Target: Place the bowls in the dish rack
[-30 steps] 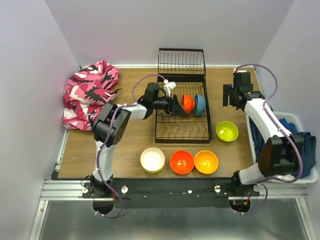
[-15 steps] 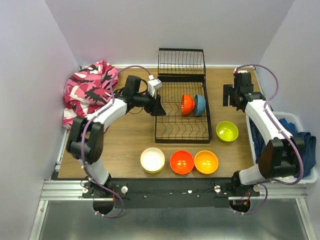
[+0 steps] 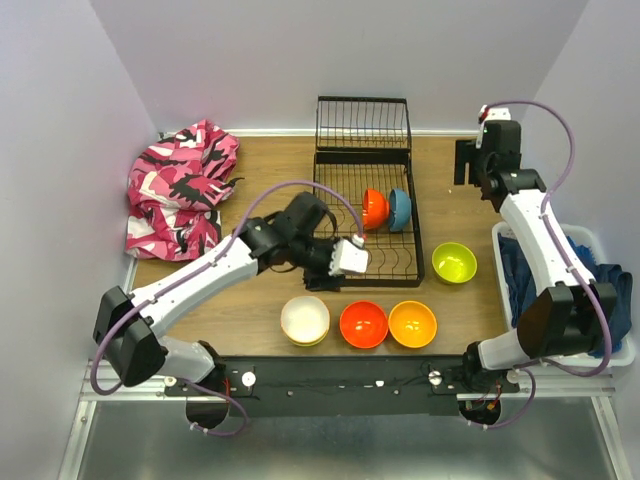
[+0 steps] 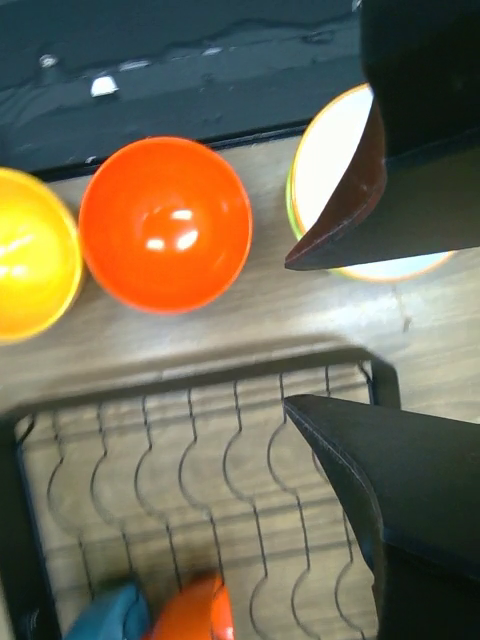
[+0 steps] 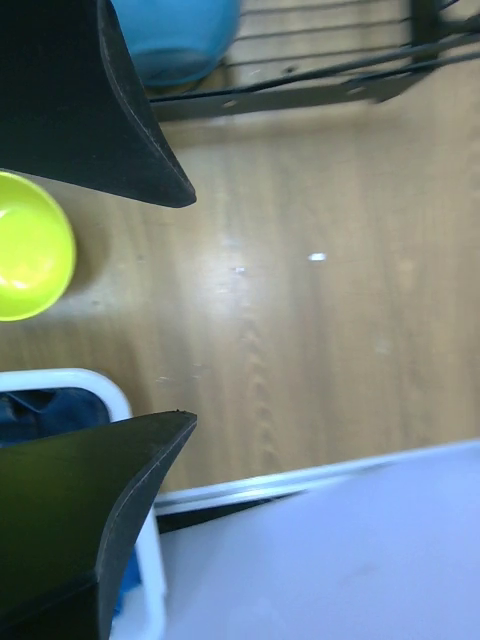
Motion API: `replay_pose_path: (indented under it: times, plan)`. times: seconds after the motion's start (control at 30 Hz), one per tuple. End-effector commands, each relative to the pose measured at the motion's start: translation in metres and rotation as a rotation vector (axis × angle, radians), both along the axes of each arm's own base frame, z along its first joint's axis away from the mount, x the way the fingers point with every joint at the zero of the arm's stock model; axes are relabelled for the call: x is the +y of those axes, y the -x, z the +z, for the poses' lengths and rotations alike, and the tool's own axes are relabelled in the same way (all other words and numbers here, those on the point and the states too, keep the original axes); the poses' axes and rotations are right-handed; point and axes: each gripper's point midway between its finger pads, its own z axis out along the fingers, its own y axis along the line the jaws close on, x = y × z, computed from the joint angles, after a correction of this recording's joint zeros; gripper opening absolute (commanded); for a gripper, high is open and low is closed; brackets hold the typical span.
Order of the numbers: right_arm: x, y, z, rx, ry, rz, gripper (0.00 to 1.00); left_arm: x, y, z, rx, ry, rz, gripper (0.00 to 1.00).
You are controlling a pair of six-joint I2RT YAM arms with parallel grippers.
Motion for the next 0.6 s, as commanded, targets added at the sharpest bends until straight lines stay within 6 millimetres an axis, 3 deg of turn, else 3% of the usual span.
replay_pose_path:
  times: [0.0,0.17,0.4,0.57]
  plan:
    - [-0.003,-0.014,0.032,-0.100,-0.091,0.007,0.91,0.002,0.029,-0.030,-0.053,-0.164,-0.021,0.58]
    - [0.008,-0.005,0.064,-0.154,-0.157,0.063,0.91,-0.027,0.079,-0.048,-0.070,-0.226,-0.155,0.54]
    - [0.010,0.005,0.090,-0.243,-0.185,0.052,0.91,-0.035,0.090,-0.078,-0.049,-0.311,-0.171,0.45]
    - [0.007,0.014,0.091,-0.255,-0.179,0.042,0.91,-0.034,0.102,-0.096,-0.006,-0.352,-0.159,0.43]
